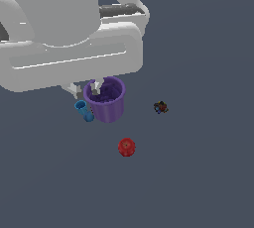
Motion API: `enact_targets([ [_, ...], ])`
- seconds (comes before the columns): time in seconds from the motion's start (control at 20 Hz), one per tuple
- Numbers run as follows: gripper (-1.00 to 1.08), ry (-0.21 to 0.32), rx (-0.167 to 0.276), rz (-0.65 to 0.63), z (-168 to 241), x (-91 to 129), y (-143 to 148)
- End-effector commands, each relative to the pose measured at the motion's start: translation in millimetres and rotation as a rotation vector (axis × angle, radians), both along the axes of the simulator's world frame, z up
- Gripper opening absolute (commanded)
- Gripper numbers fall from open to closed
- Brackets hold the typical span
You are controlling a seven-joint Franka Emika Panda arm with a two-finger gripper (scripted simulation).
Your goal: Pick up a designated object from a clutter of objects.
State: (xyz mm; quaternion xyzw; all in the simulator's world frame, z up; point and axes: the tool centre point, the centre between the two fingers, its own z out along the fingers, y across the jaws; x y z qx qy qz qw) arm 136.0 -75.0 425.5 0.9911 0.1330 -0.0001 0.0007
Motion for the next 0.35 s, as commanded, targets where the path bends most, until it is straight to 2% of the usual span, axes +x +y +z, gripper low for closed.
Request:
enact_targets([
  [0.0, -1.0, -0.001, 0.0, 0.001, 6.7, 0.3, -2.8],
  [0.3, -1.0, -0.001, 0.0, 0.001, 10.6, 1.2, -4.7],
])
